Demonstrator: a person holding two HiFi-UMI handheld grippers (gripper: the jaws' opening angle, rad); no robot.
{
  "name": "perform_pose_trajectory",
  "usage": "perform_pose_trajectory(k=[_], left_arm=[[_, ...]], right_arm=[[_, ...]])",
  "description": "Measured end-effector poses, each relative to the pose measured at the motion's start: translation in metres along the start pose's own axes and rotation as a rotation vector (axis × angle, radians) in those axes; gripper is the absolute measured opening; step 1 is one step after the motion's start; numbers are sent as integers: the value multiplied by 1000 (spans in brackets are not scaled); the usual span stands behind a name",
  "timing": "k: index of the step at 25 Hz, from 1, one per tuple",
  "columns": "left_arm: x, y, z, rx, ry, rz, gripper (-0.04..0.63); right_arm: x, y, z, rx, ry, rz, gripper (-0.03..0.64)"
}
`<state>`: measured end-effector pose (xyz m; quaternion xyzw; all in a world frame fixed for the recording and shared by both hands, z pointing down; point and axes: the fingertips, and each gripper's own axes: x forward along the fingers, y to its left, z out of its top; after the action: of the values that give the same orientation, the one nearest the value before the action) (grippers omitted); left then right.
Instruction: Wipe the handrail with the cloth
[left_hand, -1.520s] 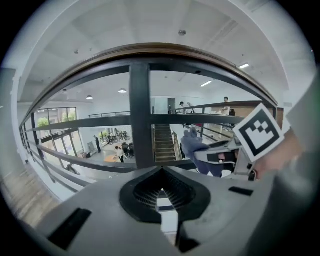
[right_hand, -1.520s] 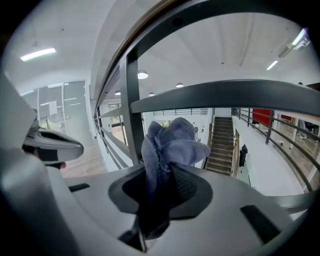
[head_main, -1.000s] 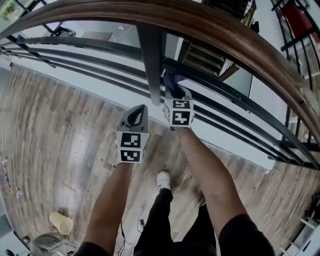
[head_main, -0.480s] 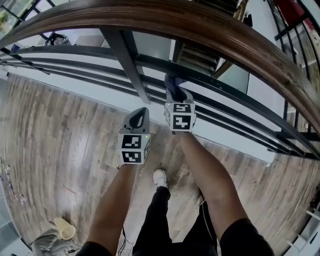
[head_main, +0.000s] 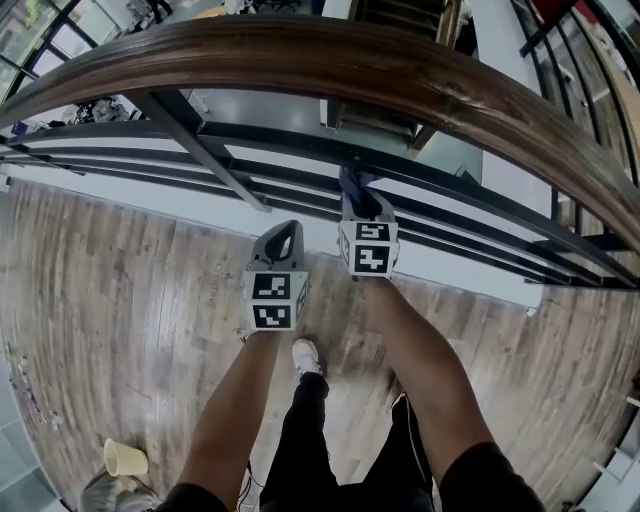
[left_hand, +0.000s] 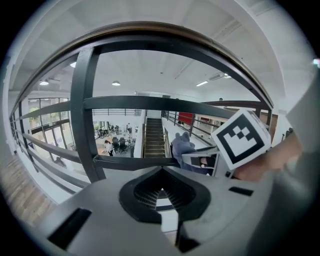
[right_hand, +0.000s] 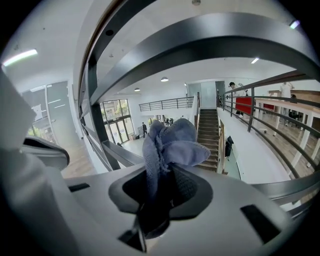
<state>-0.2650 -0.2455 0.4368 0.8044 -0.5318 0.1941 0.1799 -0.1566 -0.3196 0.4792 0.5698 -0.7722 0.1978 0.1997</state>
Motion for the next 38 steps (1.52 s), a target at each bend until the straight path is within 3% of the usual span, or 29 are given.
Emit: perform_pose_trajectory(k=[20,26,34,38], left_arm=[[58,-227,14,57,50,-179,0],[79,-296,22,80,49,-243,0],[103,-421,44,121,41,-300,0],[124,-475,27,125,58,-324,0]], right_arm=[[-134,-247,-61,46,11,-214,91],[-174,-327,-82,111,23,-271,91],[-245,-433,-90,91,2,-297,91],[-267,-487,-117,94,5,-331,91]])
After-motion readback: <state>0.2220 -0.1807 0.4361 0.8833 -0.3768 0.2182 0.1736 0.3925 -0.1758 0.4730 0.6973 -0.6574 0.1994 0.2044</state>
